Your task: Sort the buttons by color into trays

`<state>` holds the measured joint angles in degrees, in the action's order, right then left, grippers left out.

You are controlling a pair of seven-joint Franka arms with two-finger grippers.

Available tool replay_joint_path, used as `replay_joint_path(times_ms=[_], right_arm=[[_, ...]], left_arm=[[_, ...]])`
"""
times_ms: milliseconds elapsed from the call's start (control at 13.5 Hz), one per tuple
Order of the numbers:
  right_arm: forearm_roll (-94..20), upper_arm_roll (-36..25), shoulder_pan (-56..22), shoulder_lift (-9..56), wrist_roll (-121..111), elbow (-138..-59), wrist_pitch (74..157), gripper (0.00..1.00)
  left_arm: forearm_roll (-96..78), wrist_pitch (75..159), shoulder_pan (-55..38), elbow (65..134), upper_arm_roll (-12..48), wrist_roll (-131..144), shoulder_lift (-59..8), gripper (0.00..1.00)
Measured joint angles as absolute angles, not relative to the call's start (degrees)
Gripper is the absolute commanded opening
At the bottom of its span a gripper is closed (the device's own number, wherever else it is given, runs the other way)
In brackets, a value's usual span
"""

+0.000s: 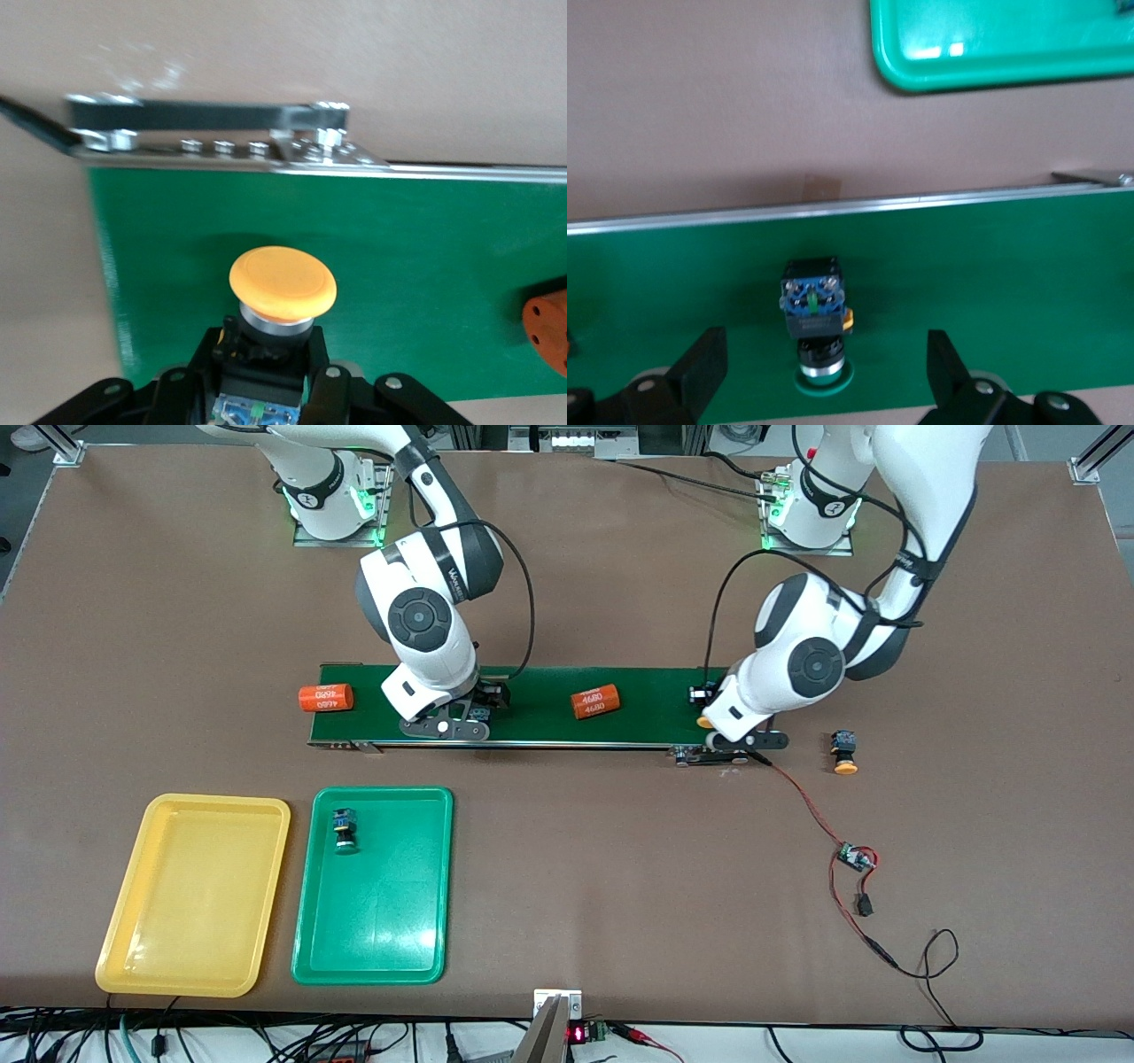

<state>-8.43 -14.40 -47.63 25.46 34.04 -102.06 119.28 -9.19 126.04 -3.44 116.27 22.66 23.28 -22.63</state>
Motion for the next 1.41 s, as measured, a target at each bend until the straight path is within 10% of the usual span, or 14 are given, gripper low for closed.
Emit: replay_joint_path(times_ms=[74, 816, 890, 1113, 1410], right_arm=[[-8.4, -14.2, -47.6, 25.5, 34.0, -103.0, 119.3, 1.0], [-8.4, -14.2, -47.2, 28.3, 32.3, -106.3, 122.4, 1.0], [-8.4, -14.2, -47.0, 28.9, 32.2, -106.3, 123.0, 0.95], [-8.5, -14.3, -44.8, 29.6, 29.2, -106.3, 123.4, 0.32], [-9.4, -14.2, -43.8, 28.9, 28.4, -106.1, 123.4, 0.22]], left_arm=[[-10.1, 126.5, -4.0, 116.2, 22.7, 23.3, -22.9, 1.0], [-6.4, 117.1, -3.2, 113.3, 11.3, 21.9, -15.2, 1.0], [-2.3, 117.0, -2.8, 113.4, 9.4, 20.3, -15.4, 1.0], [6.8, 117.4, -1.5, 113.7, 6.5, 14.8, -17.0, 1.0], [8.0, 125.1, 1.8, 114.4, 4.4, 2.4, -22.0, 1.0]])
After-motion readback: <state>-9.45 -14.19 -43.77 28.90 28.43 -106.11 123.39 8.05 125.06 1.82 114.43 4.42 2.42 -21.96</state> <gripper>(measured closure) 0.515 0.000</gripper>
